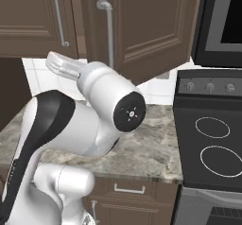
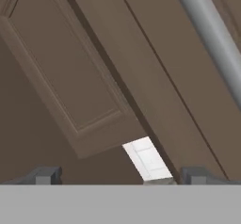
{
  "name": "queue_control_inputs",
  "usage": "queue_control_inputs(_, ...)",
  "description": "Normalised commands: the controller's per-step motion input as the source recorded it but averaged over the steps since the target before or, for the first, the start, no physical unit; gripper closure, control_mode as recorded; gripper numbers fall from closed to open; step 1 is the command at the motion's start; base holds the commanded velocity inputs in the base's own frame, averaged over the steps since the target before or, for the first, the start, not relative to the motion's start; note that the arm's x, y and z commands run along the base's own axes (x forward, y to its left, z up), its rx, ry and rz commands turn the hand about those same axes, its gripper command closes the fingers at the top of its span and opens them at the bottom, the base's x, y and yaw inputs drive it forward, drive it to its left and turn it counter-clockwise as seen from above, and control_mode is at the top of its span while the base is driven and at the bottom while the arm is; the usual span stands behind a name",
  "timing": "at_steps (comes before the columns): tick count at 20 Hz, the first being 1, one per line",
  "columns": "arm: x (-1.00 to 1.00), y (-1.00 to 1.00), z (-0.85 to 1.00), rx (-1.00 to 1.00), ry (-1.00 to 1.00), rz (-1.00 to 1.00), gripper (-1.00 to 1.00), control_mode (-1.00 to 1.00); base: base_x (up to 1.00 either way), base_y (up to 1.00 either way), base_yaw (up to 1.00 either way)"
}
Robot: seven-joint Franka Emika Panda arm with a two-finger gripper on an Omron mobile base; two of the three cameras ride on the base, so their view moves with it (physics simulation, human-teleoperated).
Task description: Open the cabinet and move the ladle to the pot. Then close the cabinet.
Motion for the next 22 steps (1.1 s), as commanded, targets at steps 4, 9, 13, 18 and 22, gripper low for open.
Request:
queue_control_inputs(4,0.17,0.54,0.09,-0.01,0.0,-0.09,-1.0,-1.0,0.0,0.0,0.0)
queue_control_inputs(9,0.12,0.57,0.15,-0.05,0.0,-0.13,-1.0,-1.0,0.0,0.0,0.0)
queue_control_inputs(13,0.4,0.25,0.16,-0.03,0.0,-0.08,-1.0,-1.0,0.0,0.0,0.0)
queue_control_inputs(18,0.63,0.01,0.16,-0.02,0.0,0.0,-1.0,-1.0,0.0,0.0,0.0)
queue_control_inputs(22,0.01,0.0,0.09,-0.03,0.0,0.0,-1.0,-1.0,0.0,0.0,0.0)
